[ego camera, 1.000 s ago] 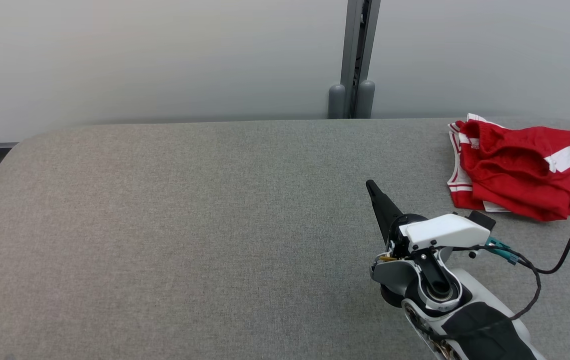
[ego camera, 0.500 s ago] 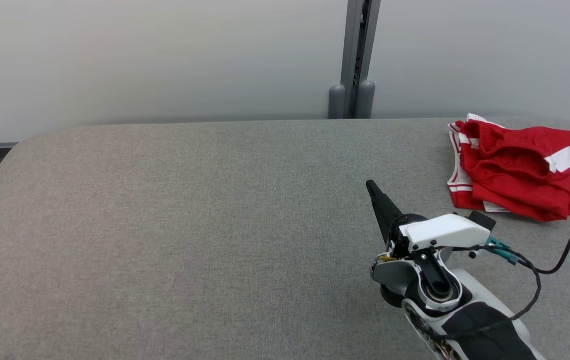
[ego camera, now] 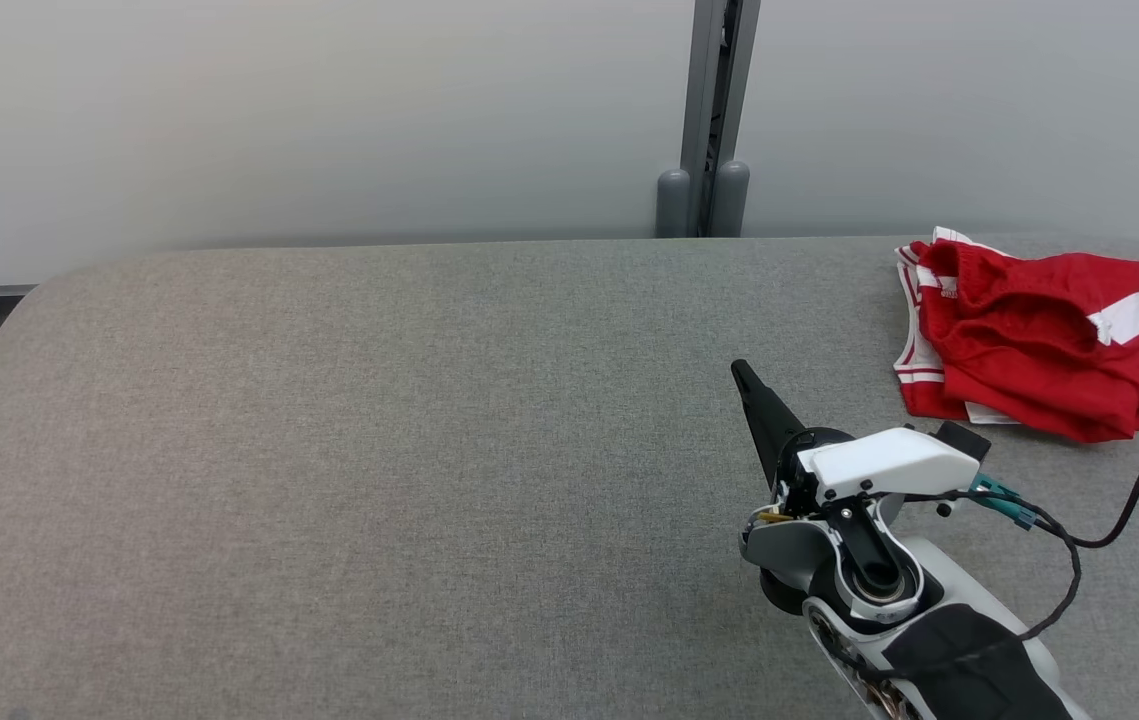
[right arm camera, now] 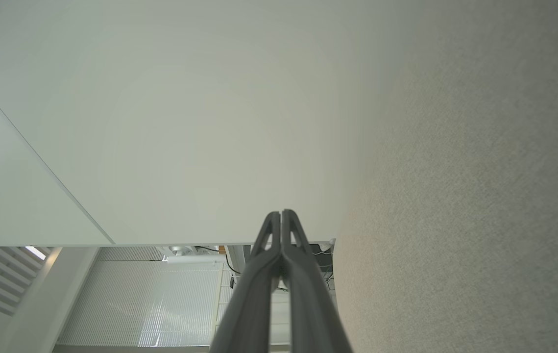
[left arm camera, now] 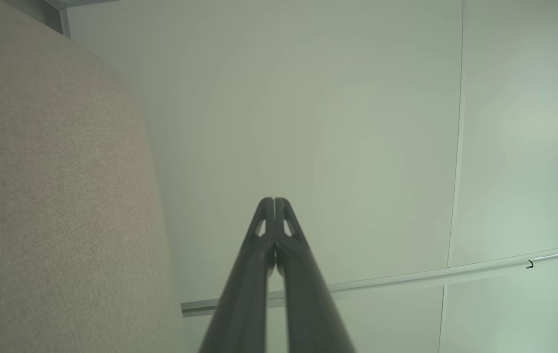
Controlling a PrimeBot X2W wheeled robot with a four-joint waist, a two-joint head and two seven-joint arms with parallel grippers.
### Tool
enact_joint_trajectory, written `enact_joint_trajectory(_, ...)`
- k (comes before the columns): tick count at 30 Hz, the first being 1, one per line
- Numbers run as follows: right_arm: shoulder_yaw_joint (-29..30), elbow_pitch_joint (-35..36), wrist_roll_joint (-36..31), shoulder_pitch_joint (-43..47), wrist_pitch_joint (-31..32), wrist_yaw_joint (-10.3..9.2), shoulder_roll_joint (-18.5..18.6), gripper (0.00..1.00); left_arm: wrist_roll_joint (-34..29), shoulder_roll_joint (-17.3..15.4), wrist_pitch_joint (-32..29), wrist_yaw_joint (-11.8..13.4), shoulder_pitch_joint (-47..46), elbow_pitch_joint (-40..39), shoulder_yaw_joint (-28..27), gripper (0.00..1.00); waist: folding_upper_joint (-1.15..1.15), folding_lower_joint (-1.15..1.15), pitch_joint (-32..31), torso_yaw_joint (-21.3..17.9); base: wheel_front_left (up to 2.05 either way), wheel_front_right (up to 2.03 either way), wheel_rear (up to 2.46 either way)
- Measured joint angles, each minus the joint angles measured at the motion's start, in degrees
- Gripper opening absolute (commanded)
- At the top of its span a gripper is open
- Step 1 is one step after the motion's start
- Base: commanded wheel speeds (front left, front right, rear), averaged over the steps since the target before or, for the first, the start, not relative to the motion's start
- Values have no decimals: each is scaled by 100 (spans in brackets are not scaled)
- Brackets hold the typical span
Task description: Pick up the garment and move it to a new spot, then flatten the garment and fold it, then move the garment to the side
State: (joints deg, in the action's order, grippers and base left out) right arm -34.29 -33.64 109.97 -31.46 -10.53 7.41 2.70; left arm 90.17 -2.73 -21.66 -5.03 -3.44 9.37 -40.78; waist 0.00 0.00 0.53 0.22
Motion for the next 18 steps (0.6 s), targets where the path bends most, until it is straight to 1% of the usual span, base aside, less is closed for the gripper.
enact_joint_trajectory(18,0,0,0,0,0,0,0,0,0,0,0,0,0,0,0,0,0,0,0,0,0,0,0)
